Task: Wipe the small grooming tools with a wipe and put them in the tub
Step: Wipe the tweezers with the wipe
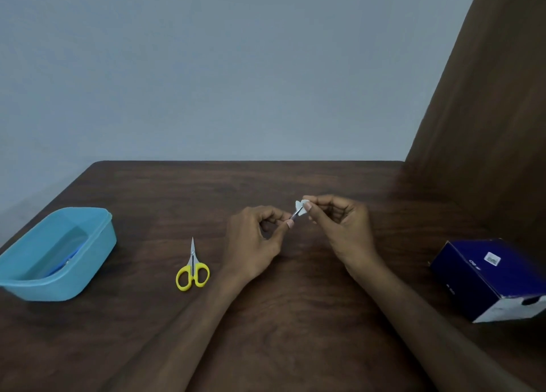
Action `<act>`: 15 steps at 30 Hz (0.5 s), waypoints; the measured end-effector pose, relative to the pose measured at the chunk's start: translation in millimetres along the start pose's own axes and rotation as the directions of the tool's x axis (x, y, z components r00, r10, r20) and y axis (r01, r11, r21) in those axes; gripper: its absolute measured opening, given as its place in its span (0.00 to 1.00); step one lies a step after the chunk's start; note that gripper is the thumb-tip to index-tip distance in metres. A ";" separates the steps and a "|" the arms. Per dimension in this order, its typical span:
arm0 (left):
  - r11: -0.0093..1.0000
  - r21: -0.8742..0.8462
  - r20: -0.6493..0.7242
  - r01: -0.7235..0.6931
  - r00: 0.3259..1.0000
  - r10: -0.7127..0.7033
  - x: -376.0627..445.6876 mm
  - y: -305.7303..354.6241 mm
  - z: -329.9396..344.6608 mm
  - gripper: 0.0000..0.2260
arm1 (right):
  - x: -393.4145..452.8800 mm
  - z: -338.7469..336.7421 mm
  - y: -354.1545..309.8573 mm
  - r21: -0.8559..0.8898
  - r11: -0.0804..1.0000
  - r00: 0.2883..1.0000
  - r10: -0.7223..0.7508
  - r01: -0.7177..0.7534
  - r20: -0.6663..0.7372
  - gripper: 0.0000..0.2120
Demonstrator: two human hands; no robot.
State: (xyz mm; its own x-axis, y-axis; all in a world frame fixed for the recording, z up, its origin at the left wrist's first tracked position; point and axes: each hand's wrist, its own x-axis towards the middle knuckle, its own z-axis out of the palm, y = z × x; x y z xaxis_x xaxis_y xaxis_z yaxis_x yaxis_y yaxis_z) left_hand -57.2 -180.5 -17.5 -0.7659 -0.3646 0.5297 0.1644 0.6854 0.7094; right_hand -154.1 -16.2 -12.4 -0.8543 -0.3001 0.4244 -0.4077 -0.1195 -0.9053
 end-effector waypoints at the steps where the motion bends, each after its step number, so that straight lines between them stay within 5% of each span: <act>1: 1.000 0.017 -0.005 0.001 1.000 -0.001 0.1 -0.4 -0.2 0.01 | 0.4 0.1 1.0 -0.022 1.000 1.000 -0.018 0.018 0.000 0.06; 9: 0.995 -0.076 0.086 0.071 0.994 -0.064 -2.4 1.6 -4.8 0.03 | 1.3 -0.4 2.0 -0.086 0.993 0.997 -0.078 0.075 -0.027 0.05; 15: 0.988 -0.088 0.021 0.127 0.992 -0.126 -3.6 3.5 -4.2 0.03 | 2.2 -2.8 1.4 -0.090 0.995 0.991 -0.045 0.034 -0.124 0.02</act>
State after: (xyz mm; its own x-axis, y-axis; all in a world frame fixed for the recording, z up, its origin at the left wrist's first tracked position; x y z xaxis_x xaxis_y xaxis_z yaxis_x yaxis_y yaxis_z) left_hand -51.3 -179.4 -14.9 -0.7931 -0.4349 0.4264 0.1193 0.5755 0.8090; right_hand -157.5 -14.4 -12.7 -0.8683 -0.1750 0.4642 -0.4642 -0.0436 -0.8847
